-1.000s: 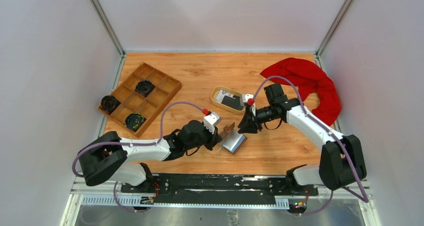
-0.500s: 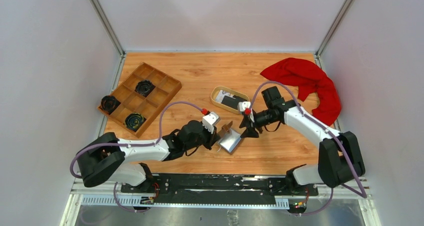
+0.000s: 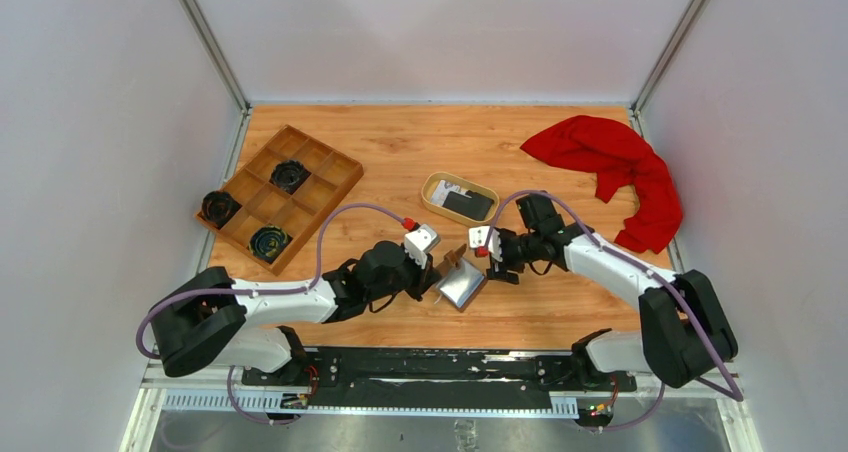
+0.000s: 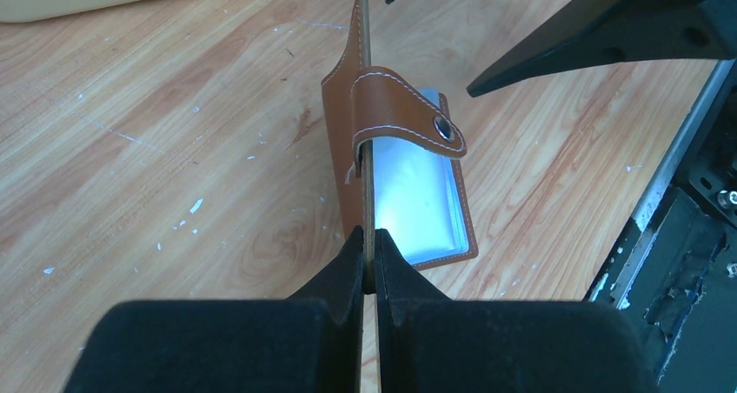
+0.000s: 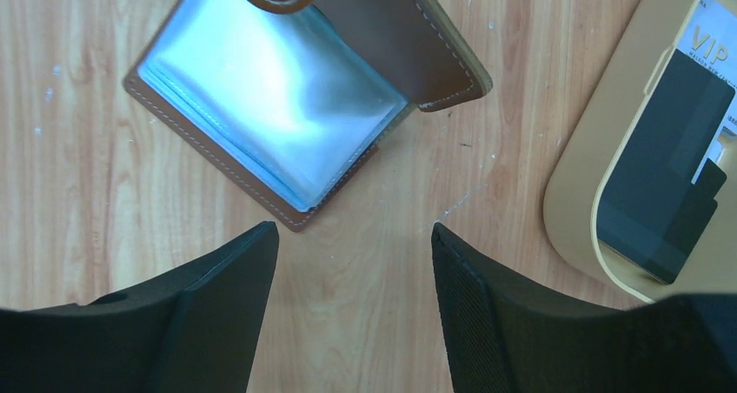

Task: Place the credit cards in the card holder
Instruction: Open the card holder at the center of the board.

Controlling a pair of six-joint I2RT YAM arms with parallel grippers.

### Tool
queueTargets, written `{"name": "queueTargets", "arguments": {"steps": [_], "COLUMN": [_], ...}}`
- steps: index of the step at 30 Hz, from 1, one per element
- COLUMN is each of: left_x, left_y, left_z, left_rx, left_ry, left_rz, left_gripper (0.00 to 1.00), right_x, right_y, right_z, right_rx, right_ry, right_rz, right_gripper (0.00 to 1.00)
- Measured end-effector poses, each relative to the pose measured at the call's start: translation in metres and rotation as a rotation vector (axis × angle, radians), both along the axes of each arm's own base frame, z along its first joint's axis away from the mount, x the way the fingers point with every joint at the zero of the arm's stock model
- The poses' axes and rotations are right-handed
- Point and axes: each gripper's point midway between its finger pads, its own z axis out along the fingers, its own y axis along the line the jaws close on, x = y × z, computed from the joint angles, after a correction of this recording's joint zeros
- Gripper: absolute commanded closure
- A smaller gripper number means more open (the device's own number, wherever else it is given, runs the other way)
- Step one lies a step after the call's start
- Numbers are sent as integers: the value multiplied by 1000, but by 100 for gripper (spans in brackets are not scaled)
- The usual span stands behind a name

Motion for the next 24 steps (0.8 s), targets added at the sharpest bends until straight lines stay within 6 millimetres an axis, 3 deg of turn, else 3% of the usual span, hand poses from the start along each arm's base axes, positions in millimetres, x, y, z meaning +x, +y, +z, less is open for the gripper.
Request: {"name": "queueTargets", "arguments": {"steps": [24], "left_x": [-5], "left_y": [-2], "left_z": [1], "left_rx": [-9], "left_ry": [10], "left_rz": [-28], "left_gripper": [100], "right_x": [14], "right_y": [6], "right_z": [-20], "right_rx": [-110], "right_ry": [-30], "right_rz": [-65], "right_gripper": [35]}}
